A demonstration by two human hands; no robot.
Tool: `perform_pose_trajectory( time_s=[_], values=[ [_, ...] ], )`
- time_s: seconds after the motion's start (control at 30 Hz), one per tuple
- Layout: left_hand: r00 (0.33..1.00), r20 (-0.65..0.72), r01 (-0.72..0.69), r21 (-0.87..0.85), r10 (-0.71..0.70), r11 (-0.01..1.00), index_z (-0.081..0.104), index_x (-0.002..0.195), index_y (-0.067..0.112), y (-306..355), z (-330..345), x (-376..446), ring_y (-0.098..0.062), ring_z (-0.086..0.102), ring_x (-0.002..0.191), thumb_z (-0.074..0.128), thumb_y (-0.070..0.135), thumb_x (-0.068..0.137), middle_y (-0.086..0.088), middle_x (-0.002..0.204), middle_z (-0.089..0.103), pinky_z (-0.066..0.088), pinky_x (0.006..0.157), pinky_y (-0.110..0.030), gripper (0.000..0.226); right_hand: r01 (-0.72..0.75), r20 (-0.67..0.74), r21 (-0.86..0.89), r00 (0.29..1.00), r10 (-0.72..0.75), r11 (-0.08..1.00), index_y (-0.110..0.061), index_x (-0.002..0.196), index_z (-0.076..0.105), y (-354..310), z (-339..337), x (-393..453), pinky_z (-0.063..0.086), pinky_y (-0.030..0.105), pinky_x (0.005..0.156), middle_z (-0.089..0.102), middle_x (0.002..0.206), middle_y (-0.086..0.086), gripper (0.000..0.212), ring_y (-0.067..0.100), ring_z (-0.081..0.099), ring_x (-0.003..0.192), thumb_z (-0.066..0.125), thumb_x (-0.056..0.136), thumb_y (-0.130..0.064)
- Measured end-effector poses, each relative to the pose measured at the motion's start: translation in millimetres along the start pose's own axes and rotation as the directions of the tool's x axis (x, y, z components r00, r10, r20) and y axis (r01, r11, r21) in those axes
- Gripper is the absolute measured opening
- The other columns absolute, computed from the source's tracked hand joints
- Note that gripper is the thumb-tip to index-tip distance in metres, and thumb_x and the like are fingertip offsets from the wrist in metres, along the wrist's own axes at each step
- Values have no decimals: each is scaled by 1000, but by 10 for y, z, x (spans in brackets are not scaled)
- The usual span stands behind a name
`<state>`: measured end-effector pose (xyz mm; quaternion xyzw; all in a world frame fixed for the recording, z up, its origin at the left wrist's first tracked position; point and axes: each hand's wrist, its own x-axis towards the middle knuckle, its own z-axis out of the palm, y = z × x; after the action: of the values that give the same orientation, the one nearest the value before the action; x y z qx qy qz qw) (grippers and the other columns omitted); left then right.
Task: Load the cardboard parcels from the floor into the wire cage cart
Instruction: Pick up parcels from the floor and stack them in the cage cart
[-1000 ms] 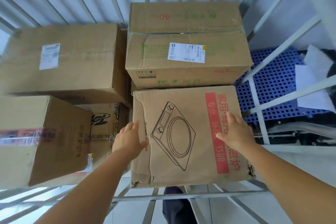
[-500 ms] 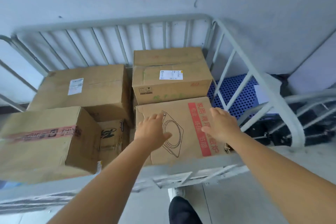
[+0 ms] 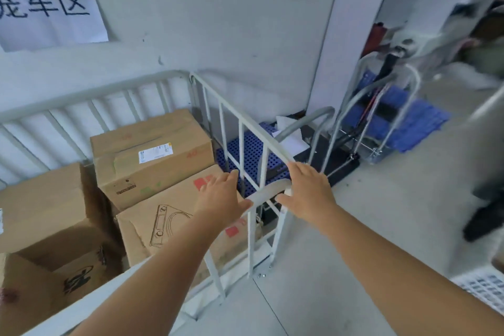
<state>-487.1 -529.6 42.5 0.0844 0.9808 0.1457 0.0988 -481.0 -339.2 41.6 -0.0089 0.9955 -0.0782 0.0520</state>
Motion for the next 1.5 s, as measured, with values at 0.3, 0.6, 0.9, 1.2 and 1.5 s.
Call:
perform_pose_trajectory(
  time_s=[0.3,0.6,0.9,1.2,1.5],
  values=[
    [955,118,-277,30,272,960,20,153,18,1127,596,-145,-23,33,140,53,49,92,-2,155,31,29,114,-40,76,-341,11,91,940,342,935,-13,150,24,1028,105,-1046,24,41,113,30,154,4,73,24,25,142,54,93,-49],
    [830,273,-519,60,486,853,16,153,16,2074,1311,-915,-24,30,141,51,49,93,-3,156,28,26,116,-38,77,-620,103,169,784,612,766,-13,155,12,1747,450,-2562,13,41,118,18,160,5,79,24,12,149,49,96,-50],
    [617,429,-742,36,660,670,13,154,16,2821,1870,-1630,-24,37,137,50,46,95,-5,152,33,31,112,-36,76,-845,165,206,526,834,493,-11,152,18,2081,880,-3896,19,43,116,22,158,7,77,25,19,146,49,95,-52],
    [316,579,-906,-51,752,420,13,154,16,3430,2380,-2034,-24,36,136,49,46,95,-6,153,33,32,109,-35,75,-964,222,246,152,963,96,-13,150,22,2046,1157,-4850,23,38,113,25,156,3,74,23,21,145,50,94,-52],
    [124,672,-953,-124,730,276,12,154,16,3779,2962,-2537,-25,34,137,50,44,95,-5,153,31,31,111,-37,75,-938,275,294,-101,956,-183,-15,151,21,2024,1562,-5662,24,38,113,26,156,1,76,21,25,144,51,93,-53]
  ],
)
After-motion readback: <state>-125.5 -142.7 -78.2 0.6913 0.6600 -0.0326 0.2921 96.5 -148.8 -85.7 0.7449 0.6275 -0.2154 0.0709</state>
